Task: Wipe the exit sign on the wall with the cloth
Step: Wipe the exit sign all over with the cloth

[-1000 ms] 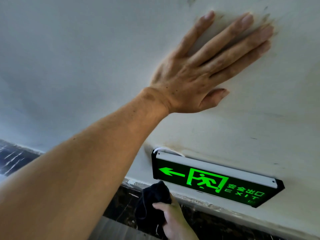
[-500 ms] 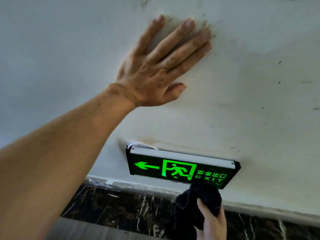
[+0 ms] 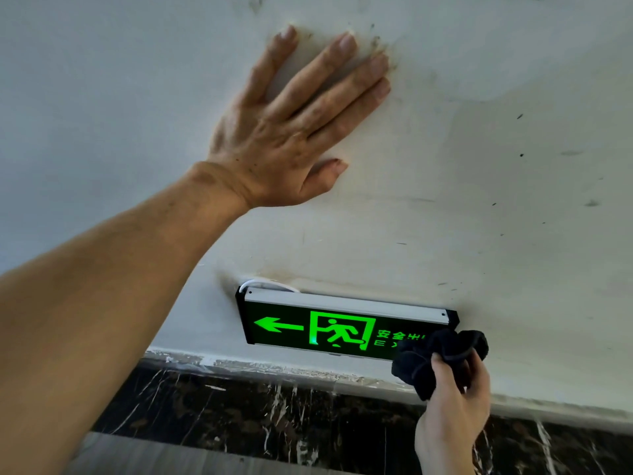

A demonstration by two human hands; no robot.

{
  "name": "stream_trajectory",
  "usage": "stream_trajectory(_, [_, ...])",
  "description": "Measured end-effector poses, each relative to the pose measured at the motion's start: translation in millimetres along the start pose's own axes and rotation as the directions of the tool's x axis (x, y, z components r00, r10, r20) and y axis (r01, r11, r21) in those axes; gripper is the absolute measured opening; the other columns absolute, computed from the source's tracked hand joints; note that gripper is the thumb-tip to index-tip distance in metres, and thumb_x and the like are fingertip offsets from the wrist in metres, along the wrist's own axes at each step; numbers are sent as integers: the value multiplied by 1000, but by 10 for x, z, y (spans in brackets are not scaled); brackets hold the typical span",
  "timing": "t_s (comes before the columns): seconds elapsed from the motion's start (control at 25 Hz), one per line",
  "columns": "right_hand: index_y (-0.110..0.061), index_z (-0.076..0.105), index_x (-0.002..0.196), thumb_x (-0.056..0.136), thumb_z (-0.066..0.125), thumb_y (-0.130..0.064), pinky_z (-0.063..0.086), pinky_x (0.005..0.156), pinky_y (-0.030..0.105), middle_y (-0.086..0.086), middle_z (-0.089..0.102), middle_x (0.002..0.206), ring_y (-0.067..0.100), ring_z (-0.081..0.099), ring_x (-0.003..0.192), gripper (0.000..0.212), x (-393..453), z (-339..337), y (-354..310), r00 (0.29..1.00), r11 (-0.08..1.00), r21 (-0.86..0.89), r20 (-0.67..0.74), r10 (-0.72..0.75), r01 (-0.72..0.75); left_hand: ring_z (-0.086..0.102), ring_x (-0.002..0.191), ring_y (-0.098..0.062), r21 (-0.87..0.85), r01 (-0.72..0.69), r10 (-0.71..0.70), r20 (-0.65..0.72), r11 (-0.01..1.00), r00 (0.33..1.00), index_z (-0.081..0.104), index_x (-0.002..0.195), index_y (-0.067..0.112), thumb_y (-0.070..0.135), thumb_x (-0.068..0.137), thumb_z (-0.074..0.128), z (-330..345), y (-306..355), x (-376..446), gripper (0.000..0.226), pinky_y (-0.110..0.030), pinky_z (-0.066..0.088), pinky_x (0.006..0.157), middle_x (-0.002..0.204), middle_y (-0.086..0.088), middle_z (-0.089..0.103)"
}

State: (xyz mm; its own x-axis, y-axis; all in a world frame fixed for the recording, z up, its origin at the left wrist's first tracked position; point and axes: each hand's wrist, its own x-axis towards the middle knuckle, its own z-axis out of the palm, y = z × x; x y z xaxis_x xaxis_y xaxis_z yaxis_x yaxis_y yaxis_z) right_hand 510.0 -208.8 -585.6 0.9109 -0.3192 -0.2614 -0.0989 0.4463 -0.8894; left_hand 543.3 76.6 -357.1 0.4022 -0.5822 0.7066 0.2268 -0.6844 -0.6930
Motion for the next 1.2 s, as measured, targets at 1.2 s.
stream_trajectory(1.2, [-46,69,73,76,75,-5,48,63,6,-13,59,97,-13,58,84,41,-924,937,719,901,926,-365,428,78,94,37,143,-32,-120,10,-10,-1,993,1000,35,154,13,47,94,46,-45,18,19,70,-60,22,116,156,-4,38])
